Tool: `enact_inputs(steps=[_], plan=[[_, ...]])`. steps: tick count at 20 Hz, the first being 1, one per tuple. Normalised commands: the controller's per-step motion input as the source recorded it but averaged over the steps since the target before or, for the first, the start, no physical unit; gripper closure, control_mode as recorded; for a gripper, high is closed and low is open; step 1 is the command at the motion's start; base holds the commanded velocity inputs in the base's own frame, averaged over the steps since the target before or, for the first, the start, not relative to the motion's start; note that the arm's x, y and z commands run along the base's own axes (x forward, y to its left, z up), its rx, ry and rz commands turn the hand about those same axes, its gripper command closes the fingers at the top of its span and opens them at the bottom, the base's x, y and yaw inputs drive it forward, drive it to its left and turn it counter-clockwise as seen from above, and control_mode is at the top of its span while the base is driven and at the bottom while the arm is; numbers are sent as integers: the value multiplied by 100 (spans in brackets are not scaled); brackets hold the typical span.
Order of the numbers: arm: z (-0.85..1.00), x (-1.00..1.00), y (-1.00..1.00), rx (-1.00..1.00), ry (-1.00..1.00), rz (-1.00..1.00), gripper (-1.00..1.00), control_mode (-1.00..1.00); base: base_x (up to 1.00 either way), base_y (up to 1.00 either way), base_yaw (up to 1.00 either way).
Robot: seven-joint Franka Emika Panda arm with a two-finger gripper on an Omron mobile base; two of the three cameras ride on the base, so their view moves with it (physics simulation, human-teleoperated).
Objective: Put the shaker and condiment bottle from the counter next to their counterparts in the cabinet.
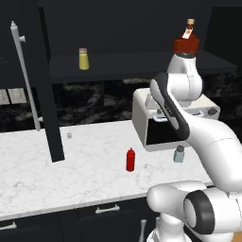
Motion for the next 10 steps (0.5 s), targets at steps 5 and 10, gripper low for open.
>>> enact_inputs(steps=[5,10], plan=[[0,-16,1,-2,-8,0,-100,-100,0,0,0],[0,-11,27,-6,-12,0,-100,-100,0,0,0]])
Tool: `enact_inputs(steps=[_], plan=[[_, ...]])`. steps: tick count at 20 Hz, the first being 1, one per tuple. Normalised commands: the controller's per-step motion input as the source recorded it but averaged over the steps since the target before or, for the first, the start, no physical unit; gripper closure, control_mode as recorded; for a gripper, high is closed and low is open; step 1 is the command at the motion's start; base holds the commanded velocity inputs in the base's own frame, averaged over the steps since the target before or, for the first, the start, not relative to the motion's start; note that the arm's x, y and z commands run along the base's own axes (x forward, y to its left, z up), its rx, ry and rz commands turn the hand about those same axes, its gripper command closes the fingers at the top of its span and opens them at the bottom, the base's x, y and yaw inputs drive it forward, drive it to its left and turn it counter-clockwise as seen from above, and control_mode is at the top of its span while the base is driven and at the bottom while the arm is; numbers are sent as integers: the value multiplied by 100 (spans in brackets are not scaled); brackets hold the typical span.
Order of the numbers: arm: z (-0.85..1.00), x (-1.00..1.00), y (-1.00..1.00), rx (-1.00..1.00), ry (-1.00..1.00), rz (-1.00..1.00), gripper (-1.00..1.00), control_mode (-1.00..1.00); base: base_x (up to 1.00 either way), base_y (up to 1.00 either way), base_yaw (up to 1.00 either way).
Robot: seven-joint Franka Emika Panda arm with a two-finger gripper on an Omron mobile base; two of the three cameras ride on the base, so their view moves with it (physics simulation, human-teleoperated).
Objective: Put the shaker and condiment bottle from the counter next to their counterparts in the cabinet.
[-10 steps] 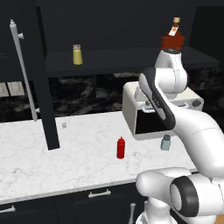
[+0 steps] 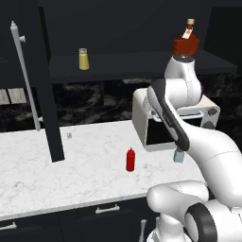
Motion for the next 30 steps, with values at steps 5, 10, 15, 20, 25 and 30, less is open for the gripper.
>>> enact_inputs(steps=[5,10,15,20,25,30], plan=[[-5,0,22,-3,-7,-4,-100,-100,0,0,0],[-1,8,28,-3,0,-6,-100,-100,0,0,0],[-12,6,58,-15,0,-15,-100,-100,0,0,0],[-33,3,29,-21,-2,-5,-100,-100,0,0,0],[-47,0,32,-14,-7,-13,-100,-100,0,0,0],[-49,0,37,-12,-19,-34,-100,-100,0,0,0]])
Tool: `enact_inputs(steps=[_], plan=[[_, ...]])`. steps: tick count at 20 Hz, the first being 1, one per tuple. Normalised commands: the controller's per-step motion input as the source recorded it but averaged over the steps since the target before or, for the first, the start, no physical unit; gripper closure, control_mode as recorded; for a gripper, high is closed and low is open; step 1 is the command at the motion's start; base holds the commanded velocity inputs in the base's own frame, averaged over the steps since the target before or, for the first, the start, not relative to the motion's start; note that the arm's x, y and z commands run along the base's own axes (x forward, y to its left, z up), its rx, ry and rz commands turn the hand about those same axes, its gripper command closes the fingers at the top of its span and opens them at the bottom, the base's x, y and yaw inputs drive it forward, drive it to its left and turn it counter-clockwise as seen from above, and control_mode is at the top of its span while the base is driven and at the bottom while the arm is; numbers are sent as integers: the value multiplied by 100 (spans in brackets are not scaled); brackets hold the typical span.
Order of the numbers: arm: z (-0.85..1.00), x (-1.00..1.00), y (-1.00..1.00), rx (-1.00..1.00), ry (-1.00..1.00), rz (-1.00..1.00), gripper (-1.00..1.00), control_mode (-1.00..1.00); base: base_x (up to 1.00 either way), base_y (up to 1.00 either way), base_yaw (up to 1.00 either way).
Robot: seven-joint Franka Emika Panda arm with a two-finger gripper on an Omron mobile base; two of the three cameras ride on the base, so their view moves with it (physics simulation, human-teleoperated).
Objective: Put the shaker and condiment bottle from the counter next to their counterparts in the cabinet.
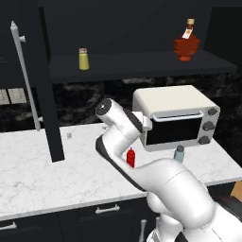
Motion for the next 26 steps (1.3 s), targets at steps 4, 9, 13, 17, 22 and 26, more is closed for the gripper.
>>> enact_inputs(steps=[4,9,13,17,22,26], plan=[[-37,0,30,-14,-37,-39,-100,-100,0,0,0],[-32,0,2,-1,-9,-22,-100,-100,0,0,0],[-25,0,0,-2,0,-12,-100,-100,0,0,0],[-19,0,27,-7,-10,-5,-100,-100,0,0,0],[-19,0,5,-5,-16,0,-100,-100,0,0,0],[-18,0,0,0,-1,0,-100,-100,0,0,0]])
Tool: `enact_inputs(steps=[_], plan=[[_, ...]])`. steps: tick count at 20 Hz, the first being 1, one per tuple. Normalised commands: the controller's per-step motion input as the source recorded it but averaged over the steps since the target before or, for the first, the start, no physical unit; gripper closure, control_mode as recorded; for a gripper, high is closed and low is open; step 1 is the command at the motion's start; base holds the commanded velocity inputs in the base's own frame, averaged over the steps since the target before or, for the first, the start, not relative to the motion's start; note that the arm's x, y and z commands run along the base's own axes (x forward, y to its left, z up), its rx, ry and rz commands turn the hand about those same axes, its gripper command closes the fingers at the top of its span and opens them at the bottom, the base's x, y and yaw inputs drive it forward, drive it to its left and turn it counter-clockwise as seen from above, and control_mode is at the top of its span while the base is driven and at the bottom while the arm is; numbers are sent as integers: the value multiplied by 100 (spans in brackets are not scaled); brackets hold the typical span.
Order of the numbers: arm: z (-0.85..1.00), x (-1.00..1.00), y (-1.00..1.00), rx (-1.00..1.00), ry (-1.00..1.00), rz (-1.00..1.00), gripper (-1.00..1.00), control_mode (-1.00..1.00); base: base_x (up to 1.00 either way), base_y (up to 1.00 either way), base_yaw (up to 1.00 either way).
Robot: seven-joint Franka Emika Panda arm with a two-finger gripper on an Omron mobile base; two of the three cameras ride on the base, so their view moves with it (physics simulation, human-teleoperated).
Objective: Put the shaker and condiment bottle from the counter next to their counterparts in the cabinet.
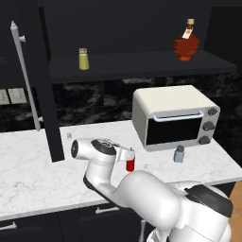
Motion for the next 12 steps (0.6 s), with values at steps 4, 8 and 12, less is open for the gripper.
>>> enact_inputs(steps=[4,8,12], plan=[[-39,0,3,-3,-7,0,-100,-100,0,0,0],[-24,0,9,-4,-3,-1,-100,-100,0,0,0],[-10,0,1,-3,-3,-3,-100,-100,0,0,0]])
